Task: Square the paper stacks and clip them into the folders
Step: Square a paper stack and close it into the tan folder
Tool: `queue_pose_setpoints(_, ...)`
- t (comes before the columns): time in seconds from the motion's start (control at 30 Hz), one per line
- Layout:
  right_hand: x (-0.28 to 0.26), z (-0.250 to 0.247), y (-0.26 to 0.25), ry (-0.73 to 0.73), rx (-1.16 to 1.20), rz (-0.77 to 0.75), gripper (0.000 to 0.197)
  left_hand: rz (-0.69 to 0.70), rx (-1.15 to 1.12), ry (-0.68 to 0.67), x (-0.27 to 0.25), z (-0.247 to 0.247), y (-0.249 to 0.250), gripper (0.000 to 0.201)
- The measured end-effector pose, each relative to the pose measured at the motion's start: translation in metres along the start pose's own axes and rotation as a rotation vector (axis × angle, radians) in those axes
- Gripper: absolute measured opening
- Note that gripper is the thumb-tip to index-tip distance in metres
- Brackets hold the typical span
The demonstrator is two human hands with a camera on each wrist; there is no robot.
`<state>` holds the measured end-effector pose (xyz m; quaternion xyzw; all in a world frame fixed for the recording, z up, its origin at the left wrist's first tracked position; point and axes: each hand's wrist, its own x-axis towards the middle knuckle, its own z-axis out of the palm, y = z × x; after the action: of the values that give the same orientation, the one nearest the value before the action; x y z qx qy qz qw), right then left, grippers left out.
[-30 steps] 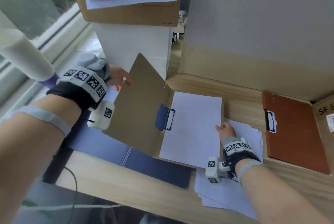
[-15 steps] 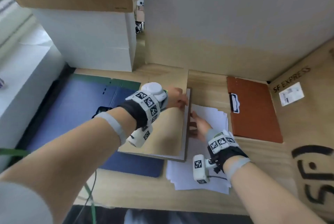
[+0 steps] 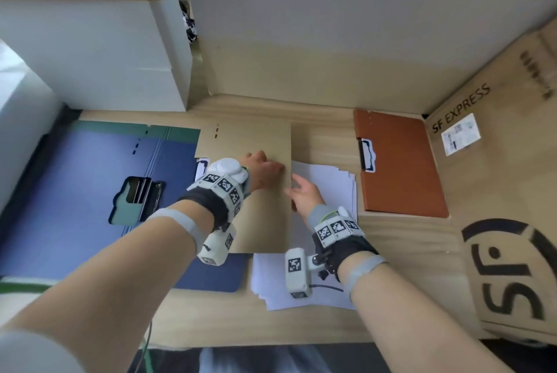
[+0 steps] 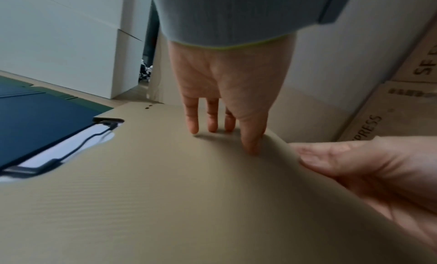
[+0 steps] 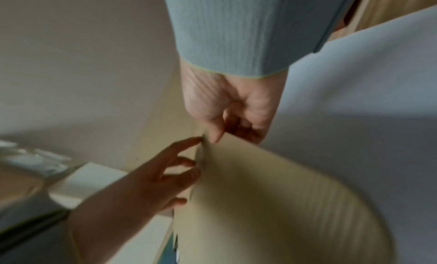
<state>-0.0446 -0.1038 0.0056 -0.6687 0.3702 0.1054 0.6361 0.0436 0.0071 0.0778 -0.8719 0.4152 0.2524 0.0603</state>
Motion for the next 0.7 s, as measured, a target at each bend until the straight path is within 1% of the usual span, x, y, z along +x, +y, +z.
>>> queue_pose_setpoints(0.07,0.000,-0.012,-0.008,0.063,0.003,-0.045,0.048,-0.063,-0.033,0.047,0.005,-0.003,-0.005,0.047)
queue_pose_setpoints(0.17,0.010,-0.057,-0.011,0.161,0.037,-0.093,0.045,-0.167,-0.129,0.069,0.021,-0.009,-0.007,0.043)
queue_pose_setpoints(0.3,0.026,-0.135,0.000,0.353,0.041,-0.050,0.045,-0.262,-0.303,0.000,0.043,-0.008,0.000,0.053)
queue_pose_setpoints(0.33,0.027,-0.157,0.003,0.389,0.058,-0.036,0.045,-0.261,-0.352,-0.028,0.050,-0.010,0.010,0.056)
queue_pose_setpoints(0.37,0.024,-0.178,0.005,0.418,0.081,-0.024,0.044,-0.231,-0.394,-0.047,0.056,-0.010,0.020,0.057)
queue_pose_setpoints(0.43,0.023,-0.217,0.012,0.482,0.110,0.000,0.044,-0.142,-0.514,-0.075,0.072,-0.011,0.046,0.057)
queue_pose_setpoints(0.57,0.020,-0.266,0.024,0.542,0.117,0.033,0.042,-0.067,-0.733,-0.113,0.109,-0.001,0.085,0.060)
queue_pose_setpoints(0.7,0.022,-0.304,0.030,0.600,0.080,0.077,0.042,-0.063,-0.789,-0.132,0.144,0.005,0.125,0.057)
